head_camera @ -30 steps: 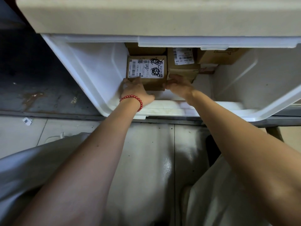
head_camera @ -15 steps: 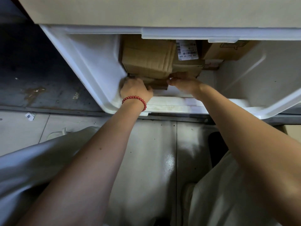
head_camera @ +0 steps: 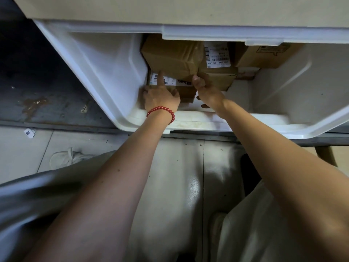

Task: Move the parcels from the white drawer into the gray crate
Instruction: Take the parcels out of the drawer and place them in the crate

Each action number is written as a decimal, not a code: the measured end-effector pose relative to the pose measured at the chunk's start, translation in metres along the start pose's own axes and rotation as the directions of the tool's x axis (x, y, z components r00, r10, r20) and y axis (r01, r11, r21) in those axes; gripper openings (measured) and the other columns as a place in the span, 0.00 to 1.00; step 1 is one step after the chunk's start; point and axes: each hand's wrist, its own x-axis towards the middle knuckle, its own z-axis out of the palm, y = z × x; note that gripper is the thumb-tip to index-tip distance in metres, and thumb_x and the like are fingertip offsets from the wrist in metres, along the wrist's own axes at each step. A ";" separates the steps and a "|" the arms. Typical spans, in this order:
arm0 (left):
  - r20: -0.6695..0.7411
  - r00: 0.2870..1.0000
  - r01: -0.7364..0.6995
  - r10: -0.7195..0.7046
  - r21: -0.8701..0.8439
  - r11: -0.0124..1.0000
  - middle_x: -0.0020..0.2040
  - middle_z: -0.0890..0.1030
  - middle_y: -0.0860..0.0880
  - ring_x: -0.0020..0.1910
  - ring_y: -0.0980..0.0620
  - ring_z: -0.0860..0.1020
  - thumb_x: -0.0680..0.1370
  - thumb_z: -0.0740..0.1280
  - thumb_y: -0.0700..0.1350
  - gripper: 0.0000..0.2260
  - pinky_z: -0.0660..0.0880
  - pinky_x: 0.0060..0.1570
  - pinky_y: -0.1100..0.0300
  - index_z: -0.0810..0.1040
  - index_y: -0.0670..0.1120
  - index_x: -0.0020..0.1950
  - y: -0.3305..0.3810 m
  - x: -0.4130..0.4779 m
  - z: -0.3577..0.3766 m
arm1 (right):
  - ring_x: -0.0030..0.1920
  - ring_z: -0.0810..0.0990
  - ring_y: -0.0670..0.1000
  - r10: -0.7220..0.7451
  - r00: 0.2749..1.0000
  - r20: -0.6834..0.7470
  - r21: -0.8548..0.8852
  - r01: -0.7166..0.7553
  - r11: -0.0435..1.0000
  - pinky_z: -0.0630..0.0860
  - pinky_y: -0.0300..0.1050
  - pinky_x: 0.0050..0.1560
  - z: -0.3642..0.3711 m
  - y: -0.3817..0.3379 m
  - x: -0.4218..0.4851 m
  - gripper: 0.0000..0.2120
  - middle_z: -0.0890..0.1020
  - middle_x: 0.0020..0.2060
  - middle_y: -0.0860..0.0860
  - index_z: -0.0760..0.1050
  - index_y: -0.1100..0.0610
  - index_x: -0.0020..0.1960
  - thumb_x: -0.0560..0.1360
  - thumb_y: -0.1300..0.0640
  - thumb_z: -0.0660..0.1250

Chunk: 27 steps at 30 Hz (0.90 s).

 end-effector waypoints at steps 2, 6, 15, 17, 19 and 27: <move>0.031 1.000 -0.005 0.004 0.029 1.000 0.73 0.62 0.36 0.71 0.37 0.62 0.79 0.59 0.54 0.31 0.63 0.69 0.49 0.49 0.53 0.78 -0.001 0.000 0.003 | 0.71 0.67 0.54 -0.014 1.000 -0.002 0.052 0.014 0.999 0.67 0.49 0.69 0.000 -0.001 -0.001 0.24 0.68 0.72 0.52 0.56 0.48 0.77 0.83 0.44 0.50; 0.008 1.000 -0.023 0.023 -0.015 1.000 0.73 0.64 0.38 0.72 0.39 0.61 0.78 0.61 0.52 0.30 0.63 0.70 0.50 0.53 0.54 0.78 -0.003 -0.001 -0.002 | 0.73 0.64 0.51 -0.017 1.000 -0.008 0.207 0.018 0.978 0.66 0.50 0.67 0.000 -0.004 -0.002 0.23 0.66 0.74 0.49 0.52 0.46 0.78 0.84 0.48 0.50; -0.065 0.997 0.032 -0.028 0.056 0.998 0.58 0.76 0.44 0.57 0.45 0.76 0.80 0.61 0.50 0.24 0.74 0.50 0.53 0.60 0.49 0.75 0.001 -0.010 -0.011 | 0.62 0.74 0.53 0.129 0.991 -0.027 0.073 -0.127 0.989 0.70 0.53 0.68 0.006 -0.004 0.010 0.21 0.73 0.67 0.55 0.62 0.56 0.72 0.83 0.48 0.55; -0.046 0.999 0.023 -0.020 0.077 0.997 0.60 0.76 0.44 0.59 0.43 0.76 0.80 0.60 0.50 0.26 0.74 0.52 0.52 0.56 0.51 0.77 0.001 -0.011 -0.011 | 0.57 0.76 0.54 0.161 0.987 -0.016 0.050 -0.160 0.986 0.73 0.55 0.65 0.007 -0.002 0.009 0.18 0.75 0.65 0.58 0.65 0.57 0.69 0.83 0.49 0.55; -0.030 0.999 0.011 -0.010 0.055 0.998 0.60 0.76 0.44 0.58 0.45 0.76 0.81 0.59 0.48 0.25 0.74 0.51 0.54 0.56 0.50 0.77 0.001 -0.010 -0.012 | 0.56 0.77 0.55 0.165 0.986 -0.006 0.014 -0.165 0.986 0.73 0.56 0.64 0.007 -0.001 0.009 0.17 0.75 0.63 0.59 0.66 0.58 0.67 0.83 0.50 0.54; 0.036 0.998 0.061 -0.053 -0.265 0.962 0.51 0.72 0.50 0.49 0.49 0.74 0.78 0.61 0.44 0.24 0.72 0.50 0.60 0.60 0.49 0.73 -0.002 -0.009 -0.019 | 0.46 0.73 0.47 0.172 0.985 -0.009 -0.009 -0.172 0.985 0.73 0.48 0.60 0.005 0.002 0.016 0.16 0.73 0.43 0.47 0.67 0.55 0.68 0.81 0.57 0.58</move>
